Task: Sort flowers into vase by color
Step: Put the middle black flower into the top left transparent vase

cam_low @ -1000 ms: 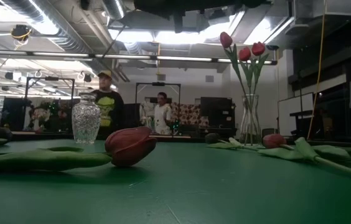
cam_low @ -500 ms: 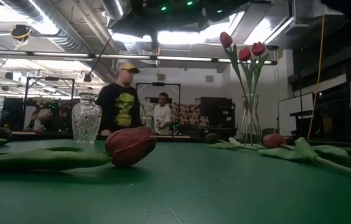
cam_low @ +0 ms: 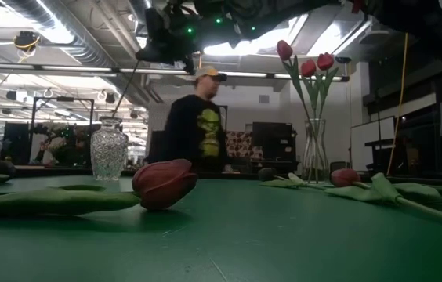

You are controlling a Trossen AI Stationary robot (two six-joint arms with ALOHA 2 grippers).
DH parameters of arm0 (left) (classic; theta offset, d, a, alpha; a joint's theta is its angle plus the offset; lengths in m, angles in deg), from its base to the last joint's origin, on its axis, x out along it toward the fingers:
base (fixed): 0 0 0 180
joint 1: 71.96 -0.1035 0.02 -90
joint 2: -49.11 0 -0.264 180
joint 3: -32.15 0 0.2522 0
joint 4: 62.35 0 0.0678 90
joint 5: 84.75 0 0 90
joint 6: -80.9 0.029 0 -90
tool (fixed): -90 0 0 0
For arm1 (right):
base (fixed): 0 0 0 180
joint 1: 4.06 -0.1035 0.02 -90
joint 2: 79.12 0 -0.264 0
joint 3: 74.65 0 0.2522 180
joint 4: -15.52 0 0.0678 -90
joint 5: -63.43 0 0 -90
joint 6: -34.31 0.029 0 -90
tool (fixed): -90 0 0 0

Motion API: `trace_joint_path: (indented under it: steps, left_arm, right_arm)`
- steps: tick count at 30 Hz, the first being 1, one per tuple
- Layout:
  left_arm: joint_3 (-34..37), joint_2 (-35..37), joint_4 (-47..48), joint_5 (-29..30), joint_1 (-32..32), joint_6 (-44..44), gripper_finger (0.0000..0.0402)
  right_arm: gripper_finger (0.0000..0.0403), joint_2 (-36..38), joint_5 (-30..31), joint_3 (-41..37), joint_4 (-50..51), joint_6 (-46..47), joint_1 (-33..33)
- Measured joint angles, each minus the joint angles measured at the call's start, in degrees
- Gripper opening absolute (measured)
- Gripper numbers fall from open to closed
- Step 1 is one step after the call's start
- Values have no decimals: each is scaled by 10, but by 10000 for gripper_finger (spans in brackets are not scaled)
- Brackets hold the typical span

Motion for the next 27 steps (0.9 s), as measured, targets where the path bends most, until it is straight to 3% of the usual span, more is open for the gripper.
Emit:
trace_joint_path:
  steps: [14, 20, 27]
  left_arm:
    - [0, 0, 8, 0, 0, 0, 119]
    - [0, 0, 8, 0, 0, 0, 119]
    - [0, 0, 15, 0, 0, 0, 119]
  right_arm:
    - [7, -37, -26, 0, 13, 19, 3]
    - [7, -32, -10, 0, 10, 2, 4]
    - [7, -28, -21, 43, 37, -18, -3]
